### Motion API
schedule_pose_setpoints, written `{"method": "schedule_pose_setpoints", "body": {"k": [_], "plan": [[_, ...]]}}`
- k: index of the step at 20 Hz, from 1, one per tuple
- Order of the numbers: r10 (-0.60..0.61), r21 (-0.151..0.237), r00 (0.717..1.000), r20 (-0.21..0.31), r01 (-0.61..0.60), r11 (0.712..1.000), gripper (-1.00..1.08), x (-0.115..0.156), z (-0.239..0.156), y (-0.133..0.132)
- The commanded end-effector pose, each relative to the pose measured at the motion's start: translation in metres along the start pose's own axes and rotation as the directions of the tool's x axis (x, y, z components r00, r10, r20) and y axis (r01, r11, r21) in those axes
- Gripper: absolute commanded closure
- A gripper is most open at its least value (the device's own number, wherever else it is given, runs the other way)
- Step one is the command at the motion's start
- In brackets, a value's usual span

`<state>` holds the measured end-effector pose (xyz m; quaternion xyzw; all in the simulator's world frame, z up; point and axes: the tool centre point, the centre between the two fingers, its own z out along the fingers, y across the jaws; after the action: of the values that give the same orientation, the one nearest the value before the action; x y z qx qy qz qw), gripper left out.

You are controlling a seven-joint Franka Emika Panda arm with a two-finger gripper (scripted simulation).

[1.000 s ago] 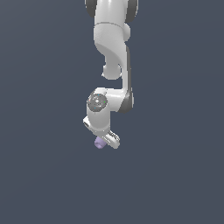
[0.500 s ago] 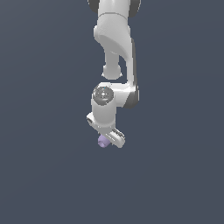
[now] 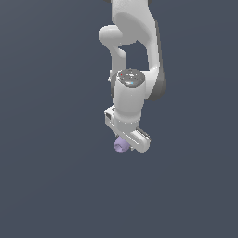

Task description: Pick up the object and move it to a goal position.

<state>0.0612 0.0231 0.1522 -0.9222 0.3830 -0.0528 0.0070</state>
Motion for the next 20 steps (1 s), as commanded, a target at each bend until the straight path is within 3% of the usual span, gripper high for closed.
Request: {"method": "schedule_pose_setpoints", "body": {"k": [1,20], "plan": [[0.028,0.011,0.999,-0.021,-0.028,1.0,1.08,-0.006,-0.024,-0.016],[0.237,0.102,0.956,-0.172,-0.222,0.97,1.08,-0.048,-0.204,-0.134]]}}
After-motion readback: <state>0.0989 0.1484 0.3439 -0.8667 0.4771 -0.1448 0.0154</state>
